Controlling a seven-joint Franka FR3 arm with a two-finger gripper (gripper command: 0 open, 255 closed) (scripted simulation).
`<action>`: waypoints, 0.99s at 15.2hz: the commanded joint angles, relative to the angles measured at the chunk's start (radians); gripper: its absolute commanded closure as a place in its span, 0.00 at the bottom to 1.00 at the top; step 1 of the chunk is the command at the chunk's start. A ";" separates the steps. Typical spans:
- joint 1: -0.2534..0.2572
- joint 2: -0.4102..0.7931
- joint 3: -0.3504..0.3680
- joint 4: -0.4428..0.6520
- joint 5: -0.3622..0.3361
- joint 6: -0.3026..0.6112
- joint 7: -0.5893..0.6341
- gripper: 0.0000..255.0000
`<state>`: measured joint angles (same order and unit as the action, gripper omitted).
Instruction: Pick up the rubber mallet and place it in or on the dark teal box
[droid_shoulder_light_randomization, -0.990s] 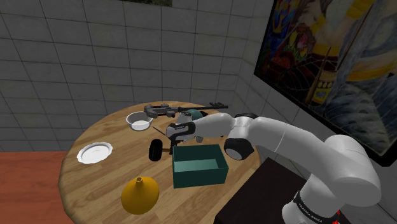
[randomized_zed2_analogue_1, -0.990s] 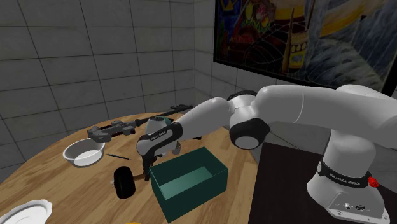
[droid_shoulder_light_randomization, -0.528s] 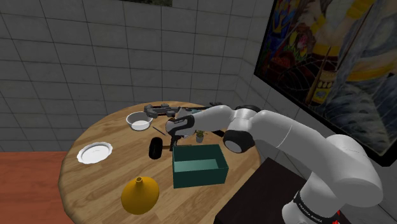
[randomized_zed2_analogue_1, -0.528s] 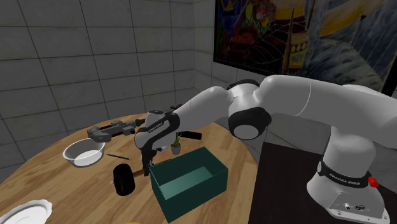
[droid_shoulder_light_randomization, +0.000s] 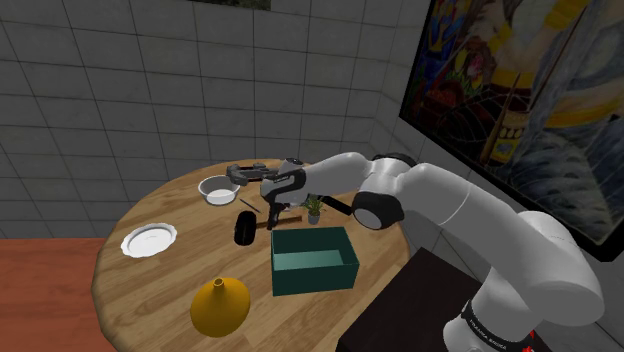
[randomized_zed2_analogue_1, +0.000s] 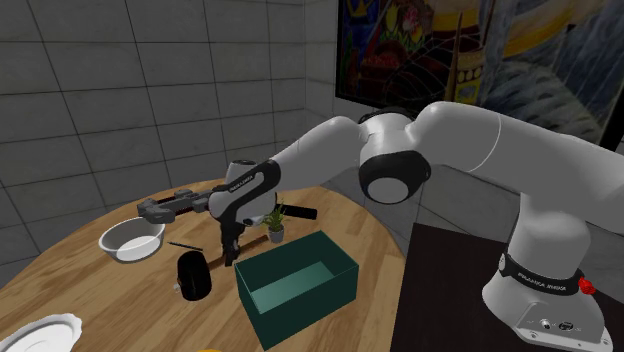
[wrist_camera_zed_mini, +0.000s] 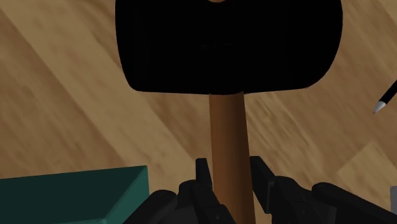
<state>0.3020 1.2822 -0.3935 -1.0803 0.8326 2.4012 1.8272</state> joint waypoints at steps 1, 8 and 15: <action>0.009 -0.028 -0.005 -0.025 -0.001 -0.004 0.001 1.00; 0.030 -0.114 -0.025 -0.094 -0.012 -0.029 0.002 1.00; 0.050 -0.191 -0.047 -0.143 -0.028 -0.062 0.011 1.00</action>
<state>0.3485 1.1016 -0.4371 -1.2210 0.8077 2.3454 1.8347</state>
